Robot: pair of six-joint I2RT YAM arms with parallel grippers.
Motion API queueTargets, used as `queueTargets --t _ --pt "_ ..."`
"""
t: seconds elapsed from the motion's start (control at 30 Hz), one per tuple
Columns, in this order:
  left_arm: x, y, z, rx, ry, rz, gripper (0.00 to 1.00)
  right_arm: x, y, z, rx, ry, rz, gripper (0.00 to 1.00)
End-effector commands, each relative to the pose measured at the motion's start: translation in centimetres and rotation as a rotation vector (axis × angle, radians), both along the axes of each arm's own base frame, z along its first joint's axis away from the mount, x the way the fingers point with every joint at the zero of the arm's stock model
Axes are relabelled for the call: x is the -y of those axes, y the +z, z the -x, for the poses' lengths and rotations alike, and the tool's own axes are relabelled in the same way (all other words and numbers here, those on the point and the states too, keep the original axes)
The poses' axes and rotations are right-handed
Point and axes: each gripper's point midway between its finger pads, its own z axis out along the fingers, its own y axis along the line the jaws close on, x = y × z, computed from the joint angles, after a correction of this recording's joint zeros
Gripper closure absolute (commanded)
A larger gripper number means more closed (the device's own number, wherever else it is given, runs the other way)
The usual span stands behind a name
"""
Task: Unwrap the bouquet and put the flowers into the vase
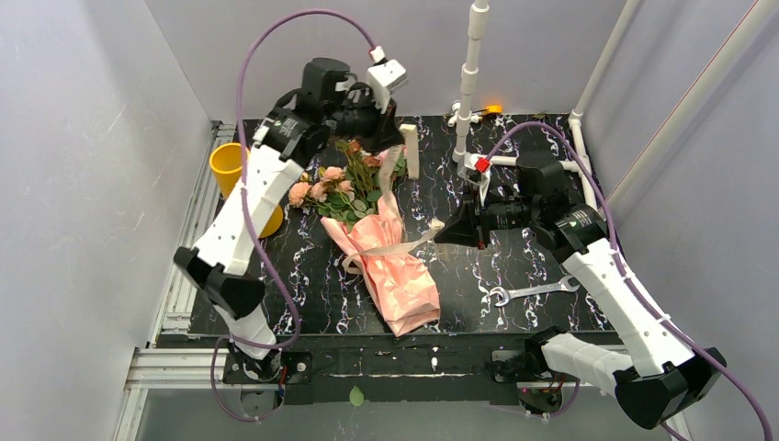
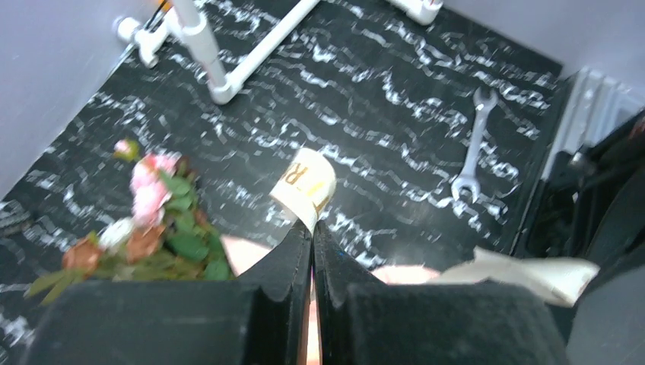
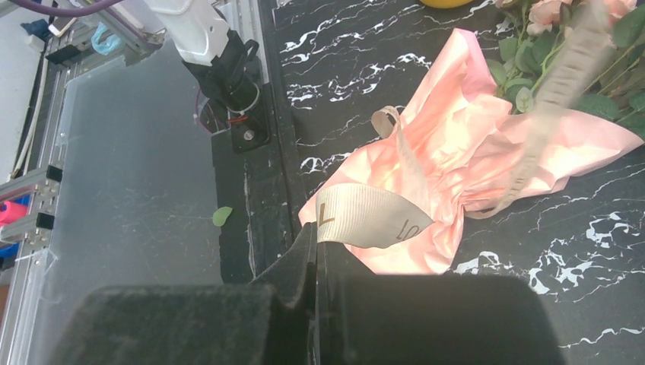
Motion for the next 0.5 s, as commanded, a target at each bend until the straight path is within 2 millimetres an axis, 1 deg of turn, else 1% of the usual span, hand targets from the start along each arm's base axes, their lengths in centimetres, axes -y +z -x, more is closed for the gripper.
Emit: queueTargets --t 0.0,0.07,0.13,0.17,0.23,0.27,0.3,0.33,0.37,0.43,0.47 --pt "5.7 2.1 1.0 -0.074 -0.094 0.144 1.00 0.2 0.2 0.2 0.023 0.014 0.008 0.99" --pt "7.5 2.0 0.5 -0.043 -0.118 0.147 1.00 0.2 0.4 0.4 0.022 0.022 0.004 0.99" --pt "8.5 1.8 -0.3 -0.015 -0.116 0.155 1.00 0.1 1.1 0.5 0.024 0.028 -0.012 0.99" --pt "8.8 1.4 -0.9 -0.014 -0.097 0.155 0.96 0.0 1.5 0.4 0.028 0.027 -0.019 0.99" --pt "8.6 0.2 -2.4 -0.011 -0.042 0.124 0.75 -0.1 2.3 0.0 0.052 0.018 -0.026 0.99" --pt "8.2 -0.4 -2.7 -0.018 -0.024 0.105 0.64 -0.1 2.7 -0.2 0.066 0.010 -0.030 0.99" --pt "7.7 -0.9 -2.7 -0.028 -0.016 0.090 0.52 -0.2 3.2 -0.4 0.076 0.007 -0.034 0.99" --pt "6.9 -1.2 -2.4 -0.041 -0.014 0.083 0.43 -0.3 3.5 -0.6 0.080 0.004 -0.039 0.99" --pt "6.1 -1.4 -2.0 -0.056 -0.016 0.081 0.36 -0.4 4.1 -0.7 0.088 0.001 -0.048 0.99" --pt "3.9 -1.6 -0.7 -0.076 -0.013 0.086 0.26 -0.6 5.3 -1.0 0.101 0.001 -0.072 0.99" --pt "2.4 -1.6 -0.2 -0.076 0.002 0.096 0.22 -0.8 5.9 -1.1 0.109 0.000 -0.082 0.99"
